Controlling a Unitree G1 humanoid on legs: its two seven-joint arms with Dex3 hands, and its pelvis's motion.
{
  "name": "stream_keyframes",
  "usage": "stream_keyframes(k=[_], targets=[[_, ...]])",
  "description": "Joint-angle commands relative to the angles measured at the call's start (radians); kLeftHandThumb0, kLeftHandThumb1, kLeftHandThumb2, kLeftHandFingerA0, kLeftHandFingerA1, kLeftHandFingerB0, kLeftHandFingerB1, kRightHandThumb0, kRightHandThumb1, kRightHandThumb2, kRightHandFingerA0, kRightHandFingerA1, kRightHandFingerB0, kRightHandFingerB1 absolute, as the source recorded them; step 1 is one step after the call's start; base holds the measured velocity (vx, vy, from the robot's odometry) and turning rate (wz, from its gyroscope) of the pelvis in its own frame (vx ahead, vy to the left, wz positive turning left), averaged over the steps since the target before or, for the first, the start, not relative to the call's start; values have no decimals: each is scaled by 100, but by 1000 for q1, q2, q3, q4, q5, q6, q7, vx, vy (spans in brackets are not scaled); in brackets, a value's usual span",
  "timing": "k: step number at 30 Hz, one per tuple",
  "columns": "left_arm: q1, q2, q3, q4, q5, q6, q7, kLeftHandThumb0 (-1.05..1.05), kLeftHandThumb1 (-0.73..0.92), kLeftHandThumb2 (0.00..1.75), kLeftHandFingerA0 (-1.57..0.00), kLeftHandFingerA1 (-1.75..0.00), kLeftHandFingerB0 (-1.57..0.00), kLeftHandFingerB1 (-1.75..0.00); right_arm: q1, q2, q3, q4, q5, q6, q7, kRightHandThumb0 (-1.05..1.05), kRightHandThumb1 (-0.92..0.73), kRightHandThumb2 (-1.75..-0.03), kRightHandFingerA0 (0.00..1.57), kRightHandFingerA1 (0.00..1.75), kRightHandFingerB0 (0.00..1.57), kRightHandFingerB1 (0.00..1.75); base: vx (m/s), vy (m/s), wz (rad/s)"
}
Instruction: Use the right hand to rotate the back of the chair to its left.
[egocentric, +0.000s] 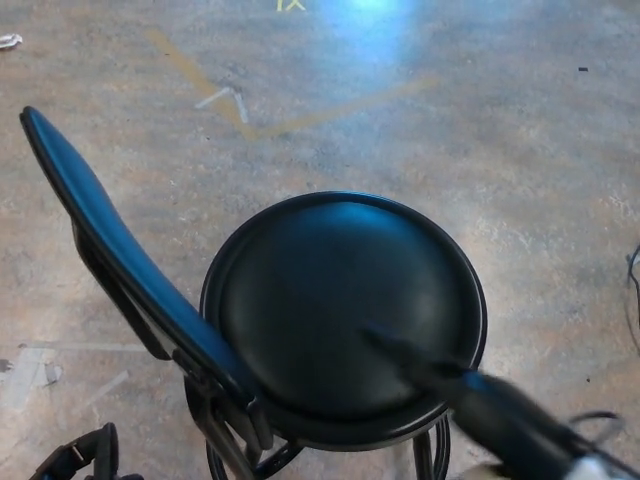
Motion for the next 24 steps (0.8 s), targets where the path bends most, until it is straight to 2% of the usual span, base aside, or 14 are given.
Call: stream_keyframes(k=[1,5,7,8,9,12,13,14,15,18,19,20,21,24], targets=[[2,4,-1,6,-13,-1,3,-105,46,76,-51,-148,-57,-136,101,10,-186,250,-11,-184,-346,-84,-52,-93,0,19,0,8,0,0,0],[2,1,-7,6,-6,-3,5,-105,31,102,-48,-150,-50,-147,72,71,-278,559,40,-259,-518,-83,-55,-93,4,30,4,9,0,0,0],[0,-1,-11,5,-2,-7,8,-105,47,72,-49,-152,-55,-141,47,92,-315,691,65,-252,-563,-74,-69,-61,3,29,1,21,0,0,0],[1,-2,-12,5,-1,-9,9,-105,47,72,-49,-152,-55,-141,35,104,-334,748,87,-235,-564,-74,-69,-61,3,29,1,21,0,0,0],[1,-5,-3,5,-11,-7,3,-105,46,75,-53,-150,-55,-138,18,106,-342,823,73,-210,-621,-78,-57,-94,3,34,7,21,0,0,0],[-1,-5,-1,5,-13,-5,0,-105,46,74,-53,-149,-56,-137,-18,112,-358,934,73,-222,-662,-79,-56,-93,2,33,6,22,0,0,0],[0,-4,-4,5,-9,-6,2,-105,28,106,-47,-146,-46,-143,-34,114,-367,988,90,-209,-648,-74,-72,-61,10,33,6,23,0,0,0],[1,-4,-8,6,-4,-7,3,-105,28,106,-47,-146,-46,-143,-56,117,-380,1061,109,-196,-633,-74,-72,-61,10,33,6,23,0,0,0],[-2,-2,-15,6,3,-8,8,-105,48,72,-47,-153,-51,-141,-66,121,-390,1102,123,-195,-623,-81,-58,-95,0,40,12,21,0,0,0],[-1,-2,-18,6,7,-9,10,-105,48,73,-50,-153,-50,-142,-79,141,-423,1169,162,-171,-585,-76,-56,-91,6,42,6,23,0,0,0],[1,-3,-20,6,8,-10,13,-105,47,74,-51,-153,-53,-144,-80,143,-429,1194,164,-179,-584,-77,-67,-65,11,38,10,20,0,0,0],[2,-2,-21,7,10,-10,18,-105,47,74,-51,-153,-53,-144,-82,144,-432,1217,161,-190,-586,-77,-67,-65,11,38,10,20,0,0,0],[5,-2,-19,7,8,-10,18,-105,47,75,-55,-150,-53,-141,-85,147,-441,1233,169,-195,-579,-82,-57,-93,1,43,14,24,0,0,0],[11,-2,-15,8,3,-10,14,-105,46,74,-54,-152,-53,-145,-103,150,-469,1281,185,-219,-563,-79,-57,-94,6,47,0,28,0,0,0]])
